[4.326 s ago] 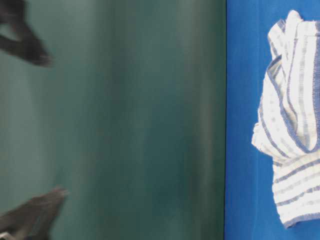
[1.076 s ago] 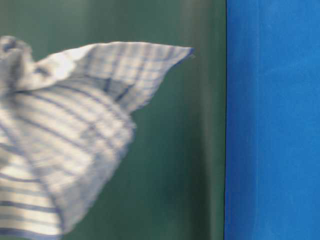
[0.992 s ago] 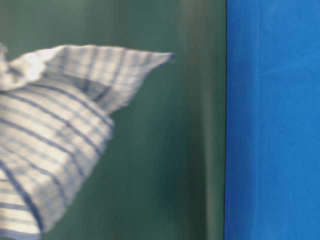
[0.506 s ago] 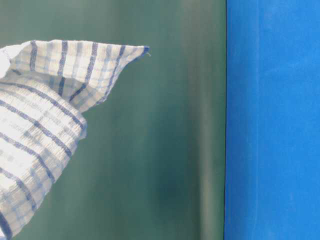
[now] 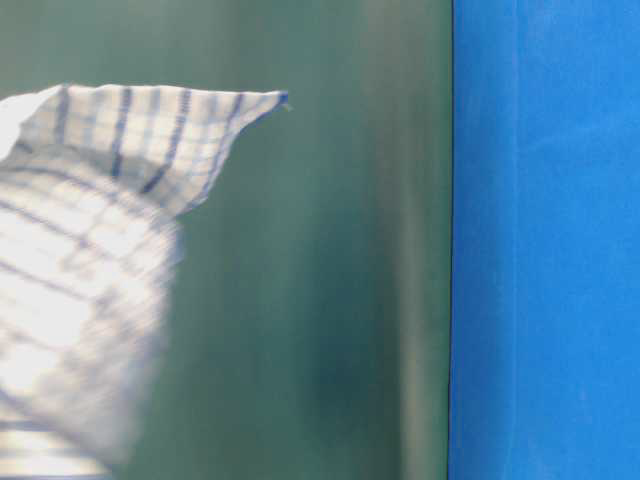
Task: Lift the towel with both arms.
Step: 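Open both grippers, releasing the towel onto the table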
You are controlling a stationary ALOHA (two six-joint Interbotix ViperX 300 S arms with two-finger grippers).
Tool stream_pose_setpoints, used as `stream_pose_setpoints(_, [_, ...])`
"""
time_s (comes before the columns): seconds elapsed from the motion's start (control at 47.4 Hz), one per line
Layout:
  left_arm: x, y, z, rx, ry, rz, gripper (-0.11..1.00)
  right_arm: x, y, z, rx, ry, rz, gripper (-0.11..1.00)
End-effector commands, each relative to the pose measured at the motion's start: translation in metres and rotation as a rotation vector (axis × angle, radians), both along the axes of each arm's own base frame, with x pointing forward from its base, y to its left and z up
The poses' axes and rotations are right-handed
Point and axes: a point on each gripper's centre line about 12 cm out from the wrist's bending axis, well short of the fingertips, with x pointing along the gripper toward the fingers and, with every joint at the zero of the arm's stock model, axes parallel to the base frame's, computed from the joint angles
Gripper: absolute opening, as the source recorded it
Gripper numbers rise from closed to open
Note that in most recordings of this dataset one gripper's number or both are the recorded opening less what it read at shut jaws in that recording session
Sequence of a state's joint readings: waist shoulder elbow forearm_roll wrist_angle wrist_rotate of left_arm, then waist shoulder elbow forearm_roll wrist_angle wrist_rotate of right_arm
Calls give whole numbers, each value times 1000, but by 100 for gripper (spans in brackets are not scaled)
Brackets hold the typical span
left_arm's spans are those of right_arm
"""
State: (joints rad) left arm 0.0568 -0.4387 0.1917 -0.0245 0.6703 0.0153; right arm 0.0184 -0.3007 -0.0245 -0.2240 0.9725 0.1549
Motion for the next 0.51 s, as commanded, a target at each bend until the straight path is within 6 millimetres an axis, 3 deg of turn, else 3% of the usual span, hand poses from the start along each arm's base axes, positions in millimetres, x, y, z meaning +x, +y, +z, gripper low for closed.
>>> stream_pose_setpoints(0.0, [-6,-1,14,6,-50,-3,74,-5,0,14,-4,-47,3,45])
stream_pose_setpoints(0.063, [-7,-1,14,6,-58,-3,88,-6,0,13,-7,-45,1,61])
stream_pose_setpoints(0.127, [-8,-1,15,8,-66,-1,93,-5,0,13,-10,-43,0,69])
stream_pose_setpoints(0.338, [-10,-1,9,5,-61,0,92,-5,-1,7,-8,-28,-2,68])
stream_pose_setpoints(0.485, [-4,-1,-16,-1,-18,-1,92,-3,0,-14,4,16,-7,68])
